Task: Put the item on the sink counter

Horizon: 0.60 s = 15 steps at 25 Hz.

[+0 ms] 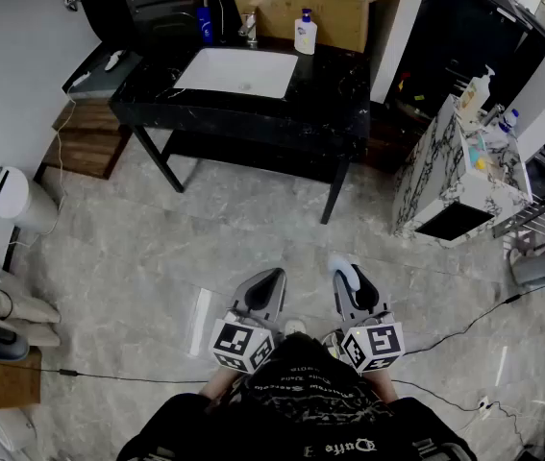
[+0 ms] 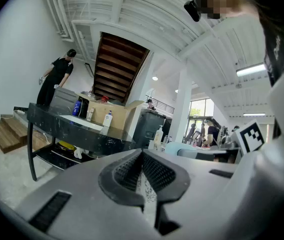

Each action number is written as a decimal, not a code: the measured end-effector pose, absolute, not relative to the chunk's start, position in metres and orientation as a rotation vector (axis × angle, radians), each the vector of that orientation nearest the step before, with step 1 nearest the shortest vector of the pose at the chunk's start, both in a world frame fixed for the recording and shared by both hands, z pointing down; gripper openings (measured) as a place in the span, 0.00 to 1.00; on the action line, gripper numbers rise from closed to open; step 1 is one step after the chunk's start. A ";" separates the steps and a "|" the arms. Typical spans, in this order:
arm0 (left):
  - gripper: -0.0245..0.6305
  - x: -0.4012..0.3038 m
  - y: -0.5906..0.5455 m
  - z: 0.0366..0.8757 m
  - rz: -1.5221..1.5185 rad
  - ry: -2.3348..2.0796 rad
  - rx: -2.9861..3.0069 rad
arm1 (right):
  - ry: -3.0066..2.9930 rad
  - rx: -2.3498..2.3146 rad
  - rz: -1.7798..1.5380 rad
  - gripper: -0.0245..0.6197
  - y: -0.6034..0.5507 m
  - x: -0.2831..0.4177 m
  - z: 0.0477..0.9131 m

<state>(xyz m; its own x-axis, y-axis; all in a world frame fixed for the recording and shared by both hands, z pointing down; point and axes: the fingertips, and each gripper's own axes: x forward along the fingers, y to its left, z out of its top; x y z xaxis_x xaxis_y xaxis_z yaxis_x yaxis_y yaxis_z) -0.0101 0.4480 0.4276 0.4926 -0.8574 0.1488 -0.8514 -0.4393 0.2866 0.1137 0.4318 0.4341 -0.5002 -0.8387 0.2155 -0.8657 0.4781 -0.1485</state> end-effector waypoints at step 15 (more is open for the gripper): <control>0.05 0.010 0.435 0.426 -0.046 -1.515 2.426 | -2.712 1.399 0.329 0.22 0.413 0.123 0.425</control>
